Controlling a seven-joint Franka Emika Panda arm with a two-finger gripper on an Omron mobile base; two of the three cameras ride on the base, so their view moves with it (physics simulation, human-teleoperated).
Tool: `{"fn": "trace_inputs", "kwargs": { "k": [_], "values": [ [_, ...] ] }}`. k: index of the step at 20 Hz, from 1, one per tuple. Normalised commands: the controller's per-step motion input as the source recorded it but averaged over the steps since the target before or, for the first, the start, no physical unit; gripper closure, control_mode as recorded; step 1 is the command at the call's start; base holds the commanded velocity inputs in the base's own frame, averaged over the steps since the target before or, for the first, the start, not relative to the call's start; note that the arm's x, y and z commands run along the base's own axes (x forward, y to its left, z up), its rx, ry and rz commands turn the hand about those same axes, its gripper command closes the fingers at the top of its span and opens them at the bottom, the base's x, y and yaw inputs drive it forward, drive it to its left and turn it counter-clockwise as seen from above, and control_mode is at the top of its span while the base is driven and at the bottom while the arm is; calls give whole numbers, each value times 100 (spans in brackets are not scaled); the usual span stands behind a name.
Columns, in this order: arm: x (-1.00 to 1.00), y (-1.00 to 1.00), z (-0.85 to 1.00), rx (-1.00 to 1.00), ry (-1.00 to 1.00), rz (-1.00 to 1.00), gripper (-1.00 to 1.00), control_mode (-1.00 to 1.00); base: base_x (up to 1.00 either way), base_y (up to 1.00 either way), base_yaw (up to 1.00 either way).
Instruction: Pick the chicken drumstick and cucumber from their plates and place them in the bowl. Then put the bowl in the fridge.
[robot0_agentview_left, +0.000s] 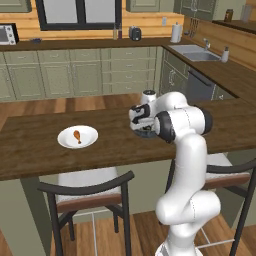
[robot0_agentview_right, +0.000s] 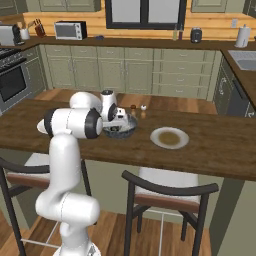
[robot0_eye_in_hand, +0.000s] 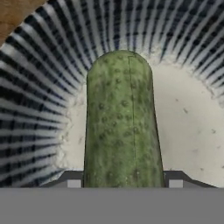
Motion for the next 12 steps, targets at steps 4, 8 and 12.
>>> {"fn": "trace_inputs", "kwargs": {
  "k": [4, 8, 12],
  "values": [
    [9, 0, -7, -3, 0, 6, -100, -100, 0, 0, 0],
    [13, -1, 3, 0, 0, 5, -100, -100, 0, 0, 0],
    [-5, -8, 31, 0, 0, 4, -100, -100, 0, 0, 0]
  ]
}}
